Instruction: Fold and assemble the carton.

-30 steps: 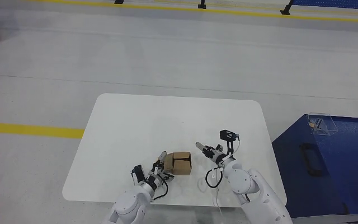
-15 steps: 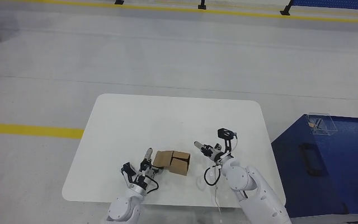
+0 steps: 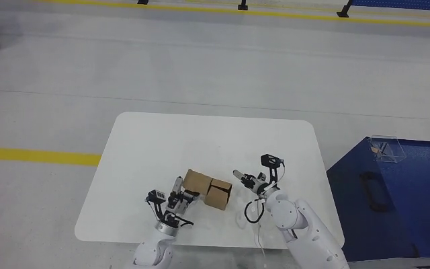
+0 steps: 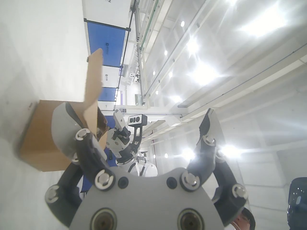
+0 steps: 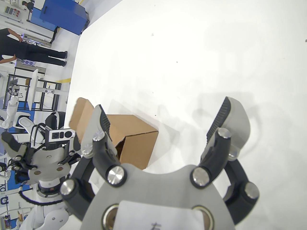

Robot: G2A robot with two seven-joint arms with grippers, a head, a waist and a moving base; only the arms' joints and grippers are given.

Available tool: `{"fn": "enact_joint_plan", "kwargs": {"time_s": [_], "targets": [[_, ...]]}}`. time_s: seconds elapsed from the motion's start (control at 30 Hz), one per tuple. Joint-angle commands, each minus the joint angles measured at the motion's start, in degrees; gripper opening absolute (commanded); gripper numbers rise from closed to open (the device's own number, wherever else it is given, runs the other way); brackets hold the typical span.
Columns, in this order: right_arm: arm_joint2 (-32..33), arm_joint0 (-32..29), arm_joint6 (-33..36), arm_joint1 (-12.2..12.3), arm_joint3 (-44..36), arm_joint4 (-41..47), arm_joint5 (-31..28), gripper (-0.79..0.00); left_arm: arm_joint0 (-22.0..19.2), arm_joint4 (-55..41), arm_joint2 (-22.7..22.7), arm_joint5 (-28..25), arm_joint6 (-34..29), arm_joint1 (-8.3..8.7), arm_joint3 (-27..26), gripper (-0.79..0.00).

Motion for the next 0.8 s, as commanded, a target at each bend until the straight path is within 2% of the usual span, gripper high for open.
{"fn": "enact_joint_plan", "kwargs": {"time_s": [0.0, 0.43, 0.6, 0.77], "targets": [[0.21, -0.13, 0.23, -0.02, -0.27, 0.05, 0.13, 0.0, 0.28, 1.32, 0.08, -1.23, 0.59, 0.0, -1.6, 0.0], [1.24, -0.85, 0.2, -0.15, -0.64, -0.1, -0.16, 0.0, 3.3, 11.79, 0.67, 1.26, 2.46, 0.56, -10.36, 0.0], [2.07, -1.15, 0.4, -0.12, -0.7, 0.21, -0.53, 0.0, 4.24, 16.77, 2.59, 4.53, 3.61, 0.53, -12.87, 0.0], [2.96, -1.68, 0.57, -0.05, -1.33, 0.32, -0.77, 0.0, 3.52, 18.74, 4.88, 7.96, 5.88, 0.13, -13.48, 0.0]]}}
